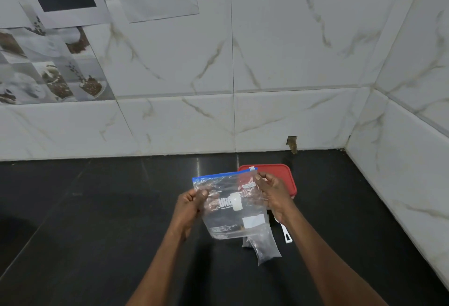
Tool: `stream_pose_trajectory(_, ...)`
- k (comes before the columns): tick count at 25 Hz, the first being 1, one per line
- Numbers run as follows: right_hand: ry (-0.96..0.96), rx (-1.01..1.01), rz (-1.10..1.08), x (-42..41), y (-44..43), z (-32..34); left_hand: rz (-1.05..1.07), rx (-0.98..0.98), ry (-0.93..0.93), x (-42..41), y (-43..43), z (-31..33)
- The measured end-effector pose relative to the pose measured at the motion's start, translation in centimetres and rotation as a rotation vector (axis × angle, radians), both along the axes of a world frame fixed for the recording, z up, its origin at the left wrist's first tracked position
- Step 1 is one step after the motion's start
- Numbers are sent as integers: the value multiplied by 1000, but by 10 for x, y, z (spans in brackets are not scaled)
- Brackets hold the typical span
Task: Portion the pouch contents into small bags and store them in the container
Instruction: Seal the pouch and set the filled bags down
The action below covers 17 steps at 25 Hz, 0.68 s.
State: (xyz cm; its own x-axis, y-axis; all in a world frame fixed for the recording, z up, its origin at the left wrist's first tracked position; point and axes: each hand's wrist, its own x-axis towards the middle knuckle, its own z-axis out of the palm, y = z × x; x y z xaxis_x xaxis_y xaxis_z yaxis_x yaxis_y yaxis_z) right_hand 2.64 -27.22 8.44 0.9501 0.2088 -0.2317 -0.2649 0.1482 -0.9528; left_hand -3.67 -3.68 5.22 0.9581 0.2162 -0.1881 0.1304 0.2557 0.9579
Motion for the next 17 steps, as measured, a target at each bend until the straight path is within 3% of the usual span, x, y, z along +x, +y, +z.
stream_pose_trajectory(3, 3, -225, 162, -9, 2, -12, 140, -54, 7, 17, 18, -7)
stream_pose_trajectory(6, 89, -219, 235, -26, 8, -41, 194, -14, 47, 41, 43, -16)
stream_pose_trajectory(13, 371, 145, -147, -40, 62, -77, 290, 12, 161, 93, 59, -27)
stream_pose_trajectory(17, 523, 137, -263, -34, 93, -90, 349, 64, 251, 112, 75, -62)
